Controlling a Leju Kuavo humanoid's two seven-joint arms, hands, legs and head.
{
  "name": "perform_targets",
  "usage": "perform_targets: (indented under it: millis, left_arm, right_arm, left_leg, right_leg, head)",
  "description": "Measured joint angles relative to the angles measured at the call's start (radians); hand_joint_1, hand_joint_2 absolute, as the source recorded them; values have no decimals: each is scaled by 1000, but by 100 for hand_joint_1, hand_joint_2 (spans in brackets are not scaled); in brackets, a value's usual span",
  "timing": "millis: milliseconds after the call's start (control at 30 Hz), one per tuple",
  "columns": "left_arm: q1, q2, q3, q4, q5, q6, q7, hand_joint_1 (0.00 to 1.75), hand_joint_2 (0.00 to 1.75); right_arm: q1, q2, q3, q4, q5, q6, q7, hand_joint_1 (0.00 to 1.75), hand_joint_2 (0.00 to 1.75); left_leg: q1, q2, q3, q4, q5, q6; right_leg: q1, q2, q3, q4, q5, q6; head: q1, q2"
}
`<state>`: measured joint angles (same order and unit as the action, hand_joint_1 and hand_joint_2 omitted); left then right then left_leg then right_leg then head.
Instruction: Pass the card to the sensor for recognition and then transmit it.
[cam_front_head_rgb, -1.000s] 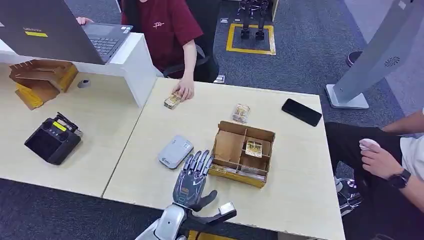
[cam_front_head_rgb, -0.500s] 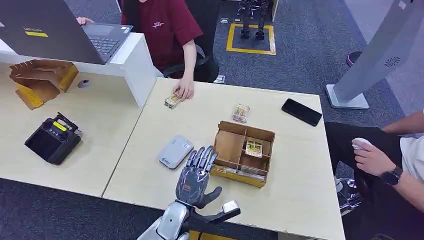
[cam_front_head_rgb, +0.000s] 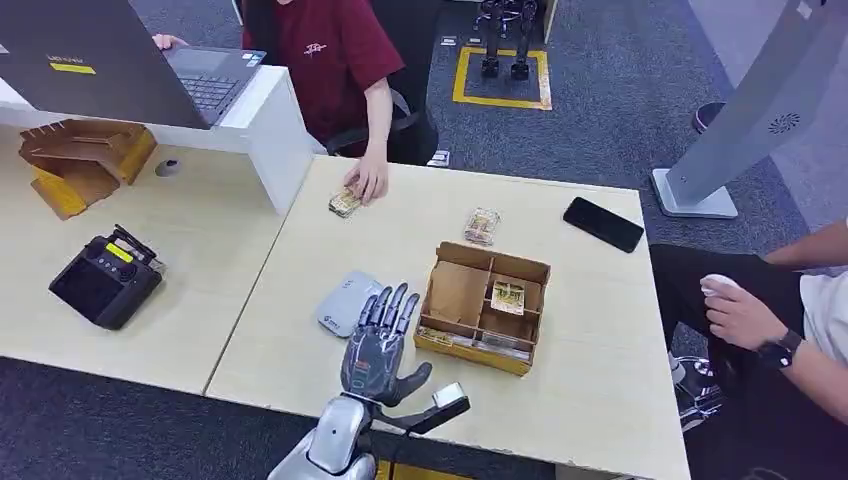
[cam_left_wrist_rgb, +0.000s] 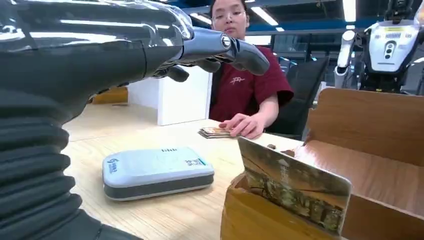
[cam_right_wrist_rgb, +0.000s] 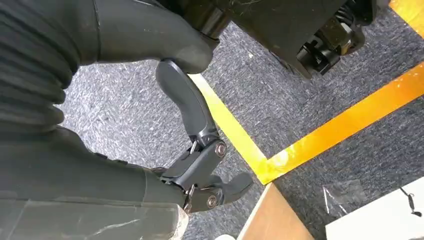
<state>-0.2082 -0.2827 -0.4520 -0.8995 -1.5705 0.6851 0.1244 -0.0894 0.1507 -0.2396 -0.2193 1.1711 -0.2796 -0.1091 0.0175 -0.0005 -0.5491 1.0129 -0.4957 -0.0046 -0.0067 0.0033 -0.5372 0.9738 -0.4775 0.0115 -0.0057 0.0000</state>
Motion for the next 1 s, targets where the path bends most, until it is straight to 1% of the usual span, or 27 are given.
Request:
perform_targets:
  millis: [300, 467, 1000]
  left_arm:
    - [-2, -3, 2, 3, 0, 0, -2, 0, 175]
    - [-2, -3, 2, 2, 0, 0, -19, 0, 175]
    - [-11, -8, 1, 3, -2, 0, -11, 0, 175]
  right_arm:
    - [-2, 3, -13, 0, 21, 1, 0, 0, 175]
    - [-3, 6, -28, -2, 41, 8, 1, 0, 175]
    - [-10, 11, -51, -8, 70, 16, 0, 0, 175]
  left_leg:
    - [0, 0, 0, 0, 0, 0]
    - [0, 0, 0, 0, 0, 0]
    - [0, 0, 0, 1, 0, 0]
  right_leg:
    - [0, 0, 0, 0, 0, 0]
    - [0, 0, 0, 0, 0, 0]
    - [0, 0, 0, 0, 0, 0]
  head:
    - [0, 0]
    - [0, 0]
    - [0, 0]
